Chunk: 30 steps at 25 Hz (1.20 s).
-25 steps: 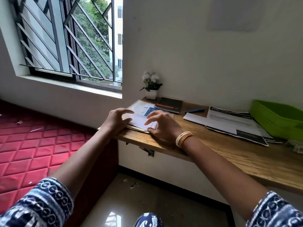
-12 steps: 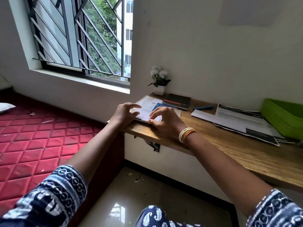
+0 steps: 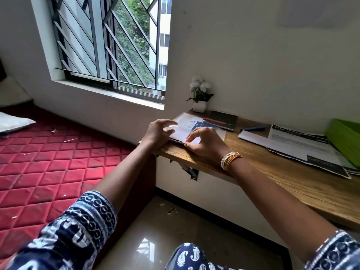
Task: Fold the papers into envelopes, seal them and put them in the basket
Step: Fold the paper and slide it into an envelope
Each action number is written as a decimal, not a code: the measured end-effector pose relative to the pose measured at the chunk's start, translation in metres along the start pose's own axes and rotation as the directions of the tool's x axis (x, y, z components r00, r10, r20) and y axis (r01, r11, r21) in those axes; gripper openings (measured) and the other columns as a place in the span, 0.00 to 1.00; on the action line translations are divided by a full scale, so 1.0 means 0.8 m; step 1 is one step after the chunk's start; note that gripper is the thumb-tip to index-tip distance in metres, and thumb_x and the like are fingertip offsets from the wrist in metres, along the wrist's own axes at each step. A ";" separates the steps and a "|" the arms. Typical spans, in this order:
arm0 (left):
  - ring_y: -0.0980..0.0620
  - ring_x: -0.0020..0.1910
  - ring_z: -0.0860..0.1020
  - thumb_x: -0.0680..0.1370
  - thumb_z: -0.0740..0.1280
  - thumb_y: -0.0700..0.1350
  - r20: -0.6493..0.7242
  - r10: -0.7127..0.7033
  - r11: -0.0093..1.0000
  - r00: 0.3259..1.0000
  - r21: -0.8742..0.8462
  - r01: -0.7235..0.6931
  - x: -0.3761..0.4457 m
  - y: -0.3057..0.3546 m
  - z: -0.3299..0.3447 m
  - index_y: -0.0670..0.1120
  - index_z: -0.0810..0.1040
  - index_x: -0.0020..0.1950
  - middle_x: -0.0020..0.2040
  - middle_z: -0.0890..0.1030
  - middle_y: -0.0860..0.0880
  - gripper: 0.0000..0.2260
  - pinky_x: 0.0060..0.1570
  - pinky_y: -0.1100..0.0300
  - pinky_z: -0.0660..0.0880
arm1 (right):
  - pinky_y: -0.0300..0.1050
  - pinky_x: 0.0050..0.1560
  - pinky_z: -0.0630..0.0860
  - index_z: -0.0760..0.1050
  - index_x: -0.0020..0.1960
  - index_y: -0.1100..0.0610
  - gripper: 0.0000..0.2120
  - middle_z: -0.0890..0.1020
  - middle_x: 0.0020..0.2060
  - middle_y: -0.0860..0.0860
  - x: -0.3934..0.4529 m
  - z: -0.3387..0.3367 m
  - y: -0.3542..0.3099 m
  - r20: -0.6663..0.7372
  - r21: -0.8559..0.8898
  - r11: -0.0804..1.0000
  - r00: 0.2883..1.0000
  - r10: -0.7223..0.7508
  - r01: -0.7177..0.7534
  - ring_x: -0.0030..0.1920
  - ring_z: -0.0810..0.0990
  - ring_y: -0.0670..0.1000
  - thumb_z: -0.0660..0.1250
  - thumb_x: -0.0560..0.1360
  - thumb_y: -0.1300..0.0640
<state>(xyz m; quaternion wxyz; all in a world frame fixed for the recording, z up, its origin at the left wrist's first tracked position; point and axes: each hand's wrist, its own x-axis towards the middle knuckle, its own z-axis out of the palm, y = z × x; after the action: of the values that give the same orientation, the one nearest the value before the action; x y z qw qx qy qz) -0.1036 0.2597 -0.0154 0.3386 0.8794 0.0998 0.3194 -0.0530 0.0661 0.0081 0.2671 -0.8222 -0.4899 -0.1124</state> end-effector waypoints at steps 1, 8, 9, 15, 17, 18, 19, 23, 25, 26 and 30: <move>0.55 0.58 0.79 0.73 0.70 0.39 -0.006 -0.007 0.999 1.000 -0.035 0.007 0.000 0.000 -0.001 0.51 0.83 0.55 0.57 0.83 0.50 0.13 0.63 0.59 0.73 | 0.38 0.51 0.78 0.84 0.46 0.56 0.08 0.85 0.47 0.50 0.001 0.001 0.000 -0.008 0.009 1.000 1.000 0.009 -0.009 0.47 0.81 0.45 0.73 0.71 0.53; 0.58 0.60 0.77 0.71 0.62 0.28 0.033 -0.069 0.978 0.997 -0.193 0.074 -0.001 -0.001 -0.007 0.52 0.82 0.56 0.59 0.82 0.51 0.24 0.61 0.64 0.73 | 0.45 0.52 0.79 0.84 0.47 0.54 0.10 0.84 0.48 0.50 0.008 0.007 -0.002 0.007 -0.032 0.999 1.000 0.024 -0.024 0.49 0.80 0.48 0.74 0.70 0.50; 0.58 0.61 0.77 0.71 0.63 0.28 0.035 -0.087 0.975 0.996 -0.204 0.092 -0.001 -0.002 -0.007 0.53 0.83 0.55 0.59 0.81 0.51 0.24 0.61 0.65 0.73 | 0.45 0.53 0.79 0.84 0.47 0.54 0.11 0.84 0.48 0.50 0.008 0.008 -0.002 0.013 -0.038 0.999 1.000 0.026 -0.026 0.49 0.80 0.48 0.74 0.69 0.49; 0.56 0.52 0.80 0.69 0.71 0.32 -0.051 -0.147 0.981 0.988 -0.139 0.138 0.001 -0.002 -0.008 0.51 0.84 0.47 0.53 0.81 0.51 0.15 0.56 0.65 0.75 | 0.46 0.56 0.78 0.83 0.50 0.54 0.13 0.84 0.51 0.51 0.011 0.011 -0.002 0.009 -0.077 0.997 1.000 0.027 -0.027 0.53 0.80 0.48 0.73 0.69 0.49; 0.55 0.43 0.76 0.68 0.74 0.35 -0.137 -0.139 0.990 0.981 -0.014 0.138 -0.003 0.002 -0.009 0.49 0.83 0.42 0.47 0.76 0.50 0.09 0.47 0.67 0.73 | 0.45 0.57 0.77 0.83 0.50 0.55 0.14 0.84 0.52 0.51 0.013 0.011 -0.002 0.013 -0.079 0.996 0.999 0.040 -0.039 0.55 0.79 0.49 0.73 0.69 0.48; 0.55 0.40 0.74 0.67 0.75 0.37 -0.168 -0.134 0.989 0.977 0.039 0.143 -0.006 0.002 -0.009 0.49 0.82 0.40 0.44 0.74 0.50 0.08 0.44 0.66 0.71 | 0.45 0.57 0.77 0.83 0.50 0.55 0.14 0.84 0.52 0.51 0.012 0.011 -0.002 0.016 -0.078 0.996 0.999 0.046 -0.045 0.55 0.79 0.49 0.73 0.69 0.47; 0.55 0.39 0.73 0.66 0.76 0.39 -0.190 -0.125 0.986 0.974 0.081 0.143 -0.009 0.001 -0.009 0.49 0.82 0.38 0.42 0.74 0.51 0.07 0.42 0.66 0.69 | 0.45 0.57 0.77 0.83 0.49 0.55 0.14 0.84 0.52 0.51 0.012 0.011 0.000 0.020 -0.076 0.996 0.998 0.052 -0.050 0.55 0.79 0.49 0.73 0.69 0.47; 0.56 0.39 0.74 0.67 0.76 0.44 -0.164 -0.096 0.981 0.982 0.151 0.121 -0.013 -0.001 -0.011 0.48 0.86 0.40 0.38 0.78 0.52 0.04 0.42 0.68 0.67 | 0.43 0.56 0.77 0.83 0.49 0.56 0.13 0.84 0.52 0.52 0.007 0.013 0.003 0.021 -0.062 0.995 0.997 0.074 -0.072 0.54 0.80 0.49 0.72 0.70 0.48; 0.56 0.40 0.75 0.68 0.76 0.47 -0.126 -0.103 0.981 0.987 0.153 0.122 -0.012 -0.002 -0.011 0.47 0.86 0.43 0.40 0.79 0.51 0.06 0.44 0.67 0.68 | 0.44 0.56 0.78 0.83 0.50 0.56 0.12 0.84 0.52 0.52 0.008 0.015 0.005 -0.006 -0.066 0.995 0.997 0.076 -0.076 0.53 0.81 0.49 0.71 0.71 0.50; 0.54 0.42 0.77 0.68 0.76 0.49 -0.114 -0.109 0.980 0.987 0.154 0.126 -0.011 -0.005 -0.010 0.47 0.86 0.44 0.42 0.80 0.50 0.08 0.44 0.65 0.70 | 0.44 0.56 0.78 0.83 0.50 0.57 0.12 0.84 0.52 0.52 0.007 0.015 0.005 -0.018 -0.068 0.995 0.997 0.077 -0.079 0.53 0.81 0.50 0.71 0.71 0.50; 0.51 0.43 0.77 0.76 0.68 0.52 -0.090 -0.142 0.977 0.986 0.148 0.154 -0.011 -0.004 -0.010 0.46 0.86 0.47 0.42 0.78 0.48 0.11 0.45 0.62 0.70 | 0.45 0.58 0.78 0.82 0.54 0.58 0.13 0.83 0.55 0.54 0.006 0.015 0.004 -0.062 -0.083 0.992 0.994 0.086 -0.091 0.55 0.81 0.51 0.69 0.73 0.54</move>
<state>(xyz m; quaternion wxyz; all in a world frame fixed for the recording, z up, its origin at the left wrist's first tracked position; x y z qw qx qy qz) -0.1150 0.2629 -0.0174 0.2883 0.8798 0.2028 0.3190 -0.0487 0.0747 -0.0010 0.2503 -0.8501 -0.4398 -0.1456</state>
